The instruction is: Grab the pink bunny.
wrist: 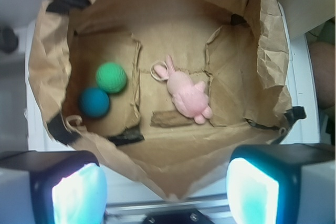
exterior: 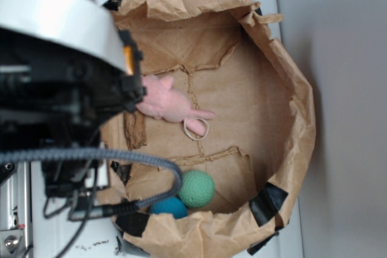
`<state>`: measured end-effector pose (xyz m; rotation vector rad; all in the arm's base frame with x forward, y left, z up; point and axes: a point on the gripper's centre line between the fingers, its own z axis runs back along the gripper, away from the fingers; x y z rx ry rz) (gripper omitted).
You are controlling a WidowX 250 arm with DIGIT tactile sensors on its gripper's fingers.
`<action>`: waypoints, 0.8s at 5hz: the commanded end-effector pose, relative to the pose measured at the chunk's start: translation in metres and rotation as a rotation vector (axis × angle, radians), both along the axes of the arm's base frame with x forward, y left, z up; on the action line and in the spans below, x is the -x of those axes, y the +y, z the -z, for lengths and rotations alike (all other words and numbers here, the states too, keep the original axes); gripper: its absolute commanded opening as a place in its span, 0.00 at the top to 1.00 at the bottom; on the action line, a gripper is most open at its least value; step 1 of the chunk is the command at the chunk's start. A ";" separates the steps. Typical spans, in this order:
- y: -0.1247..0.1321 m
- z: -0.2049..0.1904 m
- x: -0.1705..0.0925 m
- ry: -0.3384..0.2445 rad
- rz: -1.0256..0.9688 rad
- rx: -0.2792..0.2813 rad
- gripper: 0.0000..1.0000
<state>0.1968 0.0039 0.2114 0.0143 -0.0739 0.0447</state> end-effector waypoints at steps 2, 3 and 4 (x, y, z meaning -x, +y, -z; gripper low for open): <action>0.004 0.000 -0.036 -0.021 0.149 -0.069 0.00; 0.004 0.000 -0.036 -0.021 0.149 -0.069 0.00; 0.004 0.000 -0.036 -0.021 0.149 -0.069 0.00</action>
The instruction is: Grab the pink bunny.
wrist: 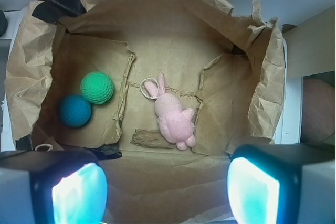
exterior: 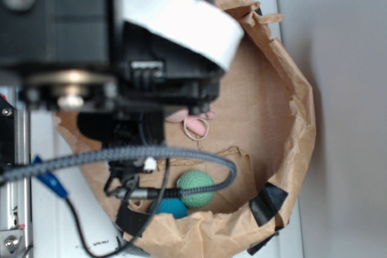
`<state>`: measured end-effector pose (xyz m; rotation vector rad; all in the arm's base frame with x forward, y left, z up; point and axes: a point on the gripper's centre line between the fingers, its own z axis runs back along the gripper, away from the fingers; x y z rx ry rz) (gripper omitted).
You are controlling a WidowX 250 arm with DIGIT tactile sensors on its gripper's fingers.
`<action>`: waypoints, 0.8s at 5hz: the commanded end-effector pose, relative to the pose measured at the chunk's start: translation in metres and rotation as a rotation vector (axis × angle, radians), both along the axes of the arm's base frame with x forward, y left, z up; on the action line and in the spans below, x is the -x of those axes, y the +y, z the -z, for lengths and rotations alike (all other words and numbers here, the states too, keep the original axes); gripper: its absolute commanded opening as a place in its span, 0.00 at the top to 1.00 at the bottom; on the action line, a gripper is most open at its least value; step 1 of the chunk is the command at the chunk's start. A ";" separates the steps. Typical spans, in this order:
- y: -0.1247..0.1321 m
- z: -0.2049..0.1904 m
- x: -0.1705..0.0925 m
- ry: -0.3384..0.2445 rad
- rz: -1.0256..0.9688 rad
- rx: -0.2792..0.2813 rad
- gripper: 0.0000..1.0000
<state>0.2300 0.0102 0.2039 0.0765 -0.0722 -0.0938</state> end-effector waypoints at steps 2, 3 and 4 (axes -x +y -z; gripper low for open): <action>-0.002 -0.007 -0.003 -0.024 0.014 0.000 0.00; 0.001 0.018 -0.016 -0.026 0.034 0.001 0.00; 0.006 0.037 -0.028 -0.027 0.023 -0.007 0.00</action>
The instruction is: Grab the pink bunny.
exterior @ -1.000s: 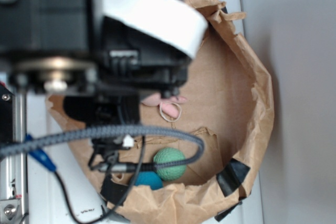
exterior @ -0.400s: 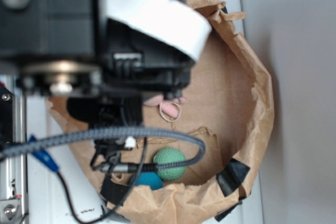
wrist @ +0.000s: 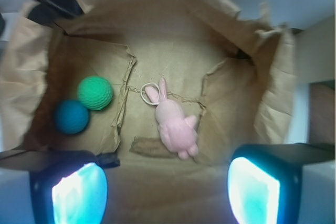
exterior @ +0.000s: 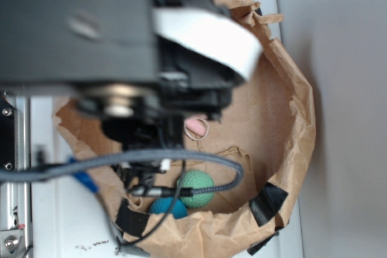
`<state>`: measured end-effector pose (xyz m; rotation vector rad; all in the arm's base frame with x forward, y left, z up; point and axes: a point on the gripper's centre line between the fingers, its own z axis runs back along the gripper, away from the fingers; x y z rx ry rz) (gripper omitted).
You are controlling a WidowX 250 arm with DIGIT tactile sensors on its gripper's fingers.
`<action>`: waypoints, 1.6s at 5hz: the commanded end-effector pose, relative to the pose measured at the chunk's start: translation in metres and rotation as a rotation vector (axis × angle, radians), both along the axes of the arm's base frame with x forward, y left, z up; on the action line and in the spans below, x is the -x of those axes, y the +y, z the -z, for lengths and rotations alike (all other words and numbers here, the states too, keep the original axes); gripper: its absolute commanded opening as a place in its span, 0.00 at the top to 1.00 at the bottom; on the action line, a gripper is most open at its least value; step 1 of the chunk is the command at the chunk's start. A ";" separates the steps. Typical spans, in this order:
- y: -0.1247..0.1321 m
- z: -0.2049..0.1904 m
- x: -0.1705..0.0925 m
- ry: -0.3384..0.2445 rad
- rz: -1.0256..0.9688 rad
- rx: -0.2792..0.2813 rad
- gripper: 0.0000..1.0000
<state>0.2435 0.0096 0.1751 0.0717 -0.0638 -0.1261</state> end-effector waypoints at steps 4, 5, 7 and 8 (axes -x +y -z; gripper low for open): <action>0.035 0.116 -0.012 -0.062 -0.004 -0.066 0.00; 0.030 0.148 0.005 -0.051 -0.045 -0.062 0.00; 0.022 0.148 0.022 -0.121 -0.171 -0.076 1.00; 0.016 0.112 0.027 -0.088 -0.171 -0.047 1.00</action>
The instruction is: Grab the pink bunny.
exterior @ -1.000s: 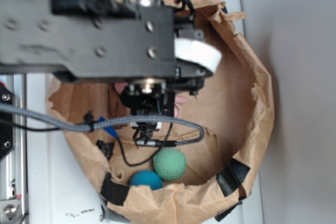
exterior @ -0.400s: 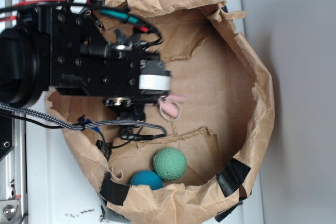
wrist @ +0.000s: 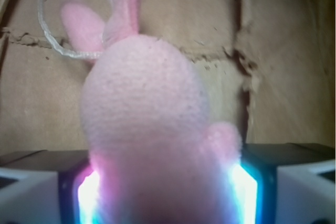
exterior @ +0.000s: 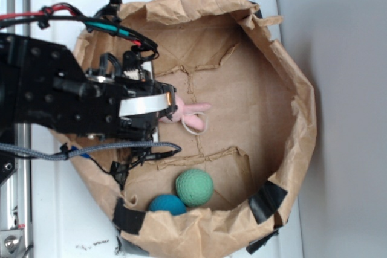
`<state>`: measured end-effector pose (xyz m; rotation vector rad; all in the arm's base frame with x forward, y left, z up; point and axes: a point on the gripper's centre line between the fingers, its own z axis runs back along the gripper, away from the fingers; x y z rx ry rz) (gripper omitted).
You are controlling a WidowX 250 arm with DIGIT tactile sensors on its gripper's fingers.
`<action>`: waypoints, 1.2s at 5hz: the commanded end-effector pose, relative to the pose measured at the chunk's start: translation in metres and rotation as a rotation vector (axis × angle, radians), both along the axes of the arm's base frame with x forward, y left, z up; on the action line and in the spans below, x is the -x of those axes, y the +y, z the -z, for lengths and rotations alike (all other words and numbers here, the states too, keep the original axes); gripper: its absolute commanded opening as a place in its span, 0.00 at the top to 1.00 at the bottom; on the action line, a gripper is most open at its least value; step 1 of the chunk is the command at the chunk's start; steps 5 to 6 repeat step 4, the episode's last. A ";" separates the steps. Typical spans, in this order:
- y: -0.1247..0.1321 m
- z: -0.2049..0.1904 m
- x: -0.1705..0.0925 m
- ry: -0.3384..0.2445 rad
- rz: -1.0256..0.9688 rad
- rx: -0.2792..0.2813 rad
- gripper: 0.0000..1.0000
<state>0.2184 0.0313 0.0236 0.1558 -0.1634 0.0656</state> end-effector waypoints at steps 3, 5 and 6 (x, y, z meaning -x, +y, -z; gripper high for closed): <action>-0.014 -0.148 -0.005 0.051 -0.004 0.087 1.00; -0.013 -0.168 0.004 0.012 -0.020 0.102 1.00; -0.013 -0.168 0.004 0.012 -0.020 0.102 1.00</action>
